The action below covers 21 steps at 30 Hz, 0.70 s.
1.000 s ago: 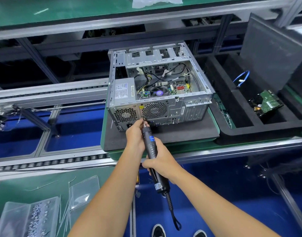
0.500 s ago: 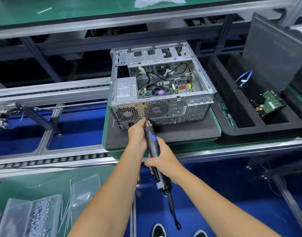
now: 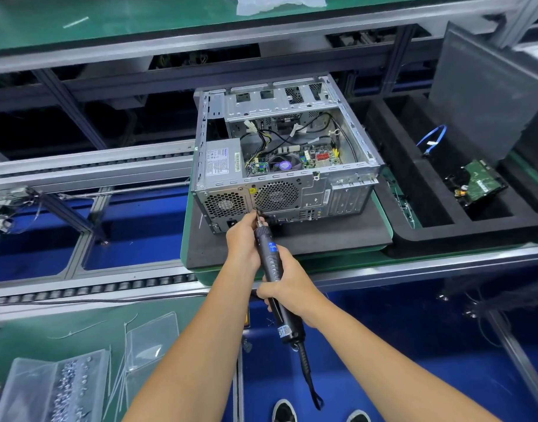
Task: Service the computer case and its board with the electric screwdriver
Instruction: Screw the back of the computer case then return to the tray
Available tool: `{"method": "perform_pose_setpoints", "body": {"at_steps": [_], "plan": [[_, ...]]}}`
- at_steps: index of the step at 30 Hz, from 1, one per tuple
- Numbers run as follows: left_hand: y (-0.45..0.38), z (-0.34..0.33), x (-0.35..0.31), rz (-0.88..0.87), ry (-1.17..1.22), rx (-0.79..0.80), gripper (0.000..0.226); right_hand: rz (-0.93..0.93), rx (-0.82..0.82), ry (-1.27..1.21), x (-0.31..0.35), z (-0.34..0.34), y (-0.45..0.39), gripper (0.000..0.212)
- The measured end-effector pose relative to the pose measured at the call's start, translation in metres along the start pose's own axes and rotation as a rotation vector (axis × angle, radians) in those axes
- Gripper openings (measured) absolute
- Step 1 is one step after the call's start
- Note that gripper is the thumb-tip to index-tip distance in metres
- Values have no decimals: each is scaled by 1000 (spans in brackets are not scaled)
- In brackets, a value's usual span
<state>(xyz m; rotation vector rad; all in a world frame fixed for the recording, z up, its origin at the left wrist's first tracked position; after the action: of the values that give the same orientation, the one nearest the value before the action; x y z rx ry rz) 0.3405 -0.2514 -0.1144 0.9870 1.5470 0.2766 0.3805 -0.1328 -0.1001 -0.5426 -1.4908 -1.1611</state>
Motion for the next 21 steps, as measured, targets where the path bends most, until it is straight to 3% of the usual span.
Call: {"method": "perform_pose_setpoints", "body": {"at_steps": [21], "plan": [[2,1,0,1,6,16,14,-9,4,18,-4,0,0,76]]}}
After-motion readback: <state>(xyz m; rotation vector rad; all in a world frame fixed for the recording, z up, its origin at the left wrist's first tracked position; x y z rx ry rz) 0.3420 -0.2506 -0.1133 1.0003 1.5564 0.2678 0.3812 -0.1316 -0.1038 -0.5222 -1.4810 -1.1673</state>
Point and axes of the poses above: each hand's wrist, its own y-axis away from the middle knuckle, its own z-axis out of the back of the hand, x = y × z, the point moved 6 cm from there along -y, towards the middle knuckle, and after that the axes turned 14 degrees about -x, right-handed, at the moved point
